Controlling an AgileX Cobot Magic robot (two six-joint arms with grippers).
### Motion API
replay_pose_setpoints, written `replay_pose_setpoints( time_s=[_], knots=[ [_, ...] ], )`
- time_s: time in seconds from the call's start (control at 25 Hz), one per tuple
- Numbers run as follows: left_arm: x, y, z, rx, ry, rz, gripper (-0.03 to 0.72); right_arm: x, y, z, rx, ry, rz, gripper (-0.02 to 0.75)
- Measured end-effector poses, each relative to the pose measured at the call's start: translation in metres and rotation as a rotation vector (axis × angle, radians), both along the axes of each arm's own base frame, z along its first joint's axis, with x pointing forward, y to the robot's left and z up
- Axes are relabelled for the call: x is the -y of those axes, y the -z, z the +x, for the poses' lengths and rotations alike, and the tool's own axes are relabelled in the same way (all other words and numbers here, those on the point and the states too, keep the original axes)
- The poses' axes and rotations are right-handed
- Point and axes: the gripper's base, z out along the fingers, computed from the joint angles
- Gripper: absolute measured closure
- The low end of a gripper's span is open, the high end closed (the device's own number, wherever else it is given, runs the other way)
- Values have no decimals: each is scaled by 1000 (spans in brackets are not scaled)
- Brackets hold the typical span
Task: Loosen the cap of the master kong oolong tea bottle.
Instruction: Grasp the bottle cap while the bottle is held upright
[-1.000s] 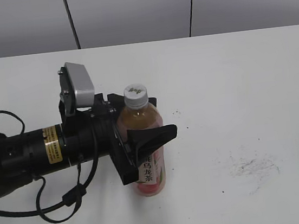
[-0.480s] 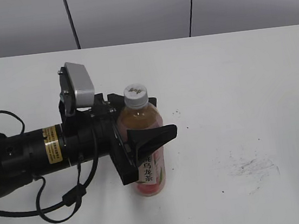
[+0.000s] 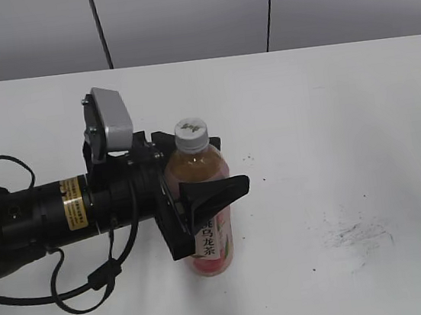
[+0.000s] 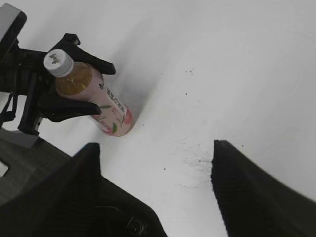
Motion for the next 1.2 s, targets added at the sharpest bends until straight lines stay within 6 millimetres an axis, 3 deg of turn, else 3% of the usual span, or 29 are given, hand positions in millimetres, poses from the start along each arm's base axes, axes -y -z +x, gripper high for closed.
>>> replay_pose_setpoints(
  time_s=[0.36,0.48,0.6,0.8,0.96,1.2],
  knots=[
    [0,0,0,1,2,-2,240,-66,-36,81,-130,-279,-185,293],
    [0,0,0,1,2,-2,240,-98,-36,104,-153,-306,-210,297],
    [0,0,0,1,2,-2,240,-130,-33,116,-170,-331,-226,297],
    [0,0,0,1,2,-2,240,-172,-13,122,-260,-296,-252,297],
    [0,0,0,1,2,-2,240,-201,5,111,-337,-287,-269,305],
    [0,0,0,1,2,-2,240,-229,22,94,-347,-225,-355,309]
  ],
)
